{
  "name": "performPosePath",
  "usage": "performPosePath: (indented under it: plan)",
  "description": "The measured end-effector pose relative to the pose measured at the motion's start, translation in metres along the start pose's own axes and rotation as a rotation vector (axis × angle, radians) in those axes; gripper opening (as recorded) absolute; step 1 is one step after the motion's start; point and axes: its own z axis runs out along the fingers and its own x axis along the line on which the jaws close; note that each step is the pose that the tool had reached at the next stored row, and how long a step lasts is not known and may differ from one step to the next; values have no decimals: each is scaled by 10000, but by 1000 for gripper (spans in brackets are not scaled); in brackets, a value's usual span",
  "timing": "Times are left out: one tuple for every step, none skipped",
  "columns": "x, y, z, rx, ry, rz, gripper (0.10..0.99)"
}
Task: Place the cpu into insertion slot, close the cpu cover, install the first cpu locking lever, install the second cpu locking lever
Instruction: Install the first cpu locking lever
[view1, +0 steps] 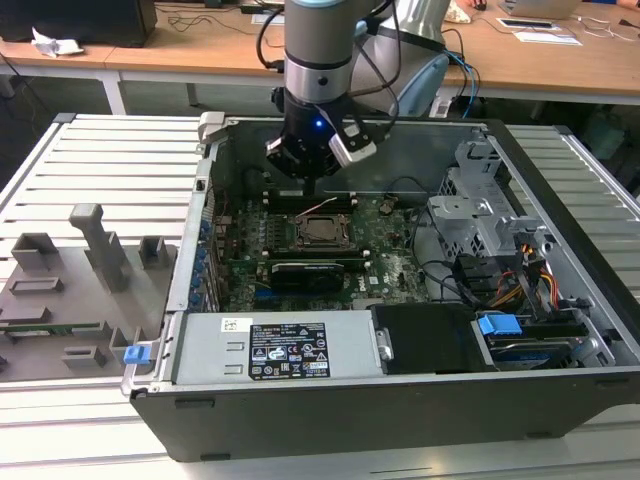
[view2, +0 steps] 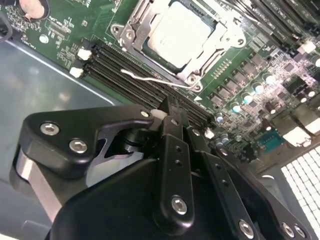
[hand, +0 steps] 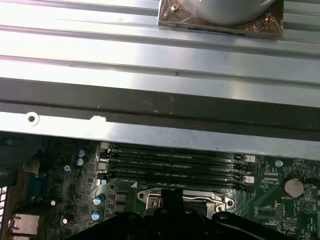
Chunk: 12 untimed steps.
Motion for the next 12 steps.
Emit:
performPosePath:
  plan:
    - [-10, -3, 14, 0, 0, 0, 106]
    - [-33, -7, 37, 1, 0, 1, 106]
    - [-47, -8, 51, 1, 0, 1, 106]
    - [-77, -5, 81, 1, 1, 1, 106]
    - [-98, -1, 95, 1, 1, 0, 106]
    - [-108, 0, 103, 0, 0, 0, 106]
    - [-116, 2, 109, -1, -1, -1, 106]
    - [-124, 4, 116, -1, -1, 0, 106]
    - [-131, 5, 123, 0, -1, -1, 106]
    - [-136, 6, 131, 0, 0, 0, 106]
    - [-139, 7, 138, 1, 1, -5, 106]
    - [-142, 8, 144, 2, 4, -27, 106]
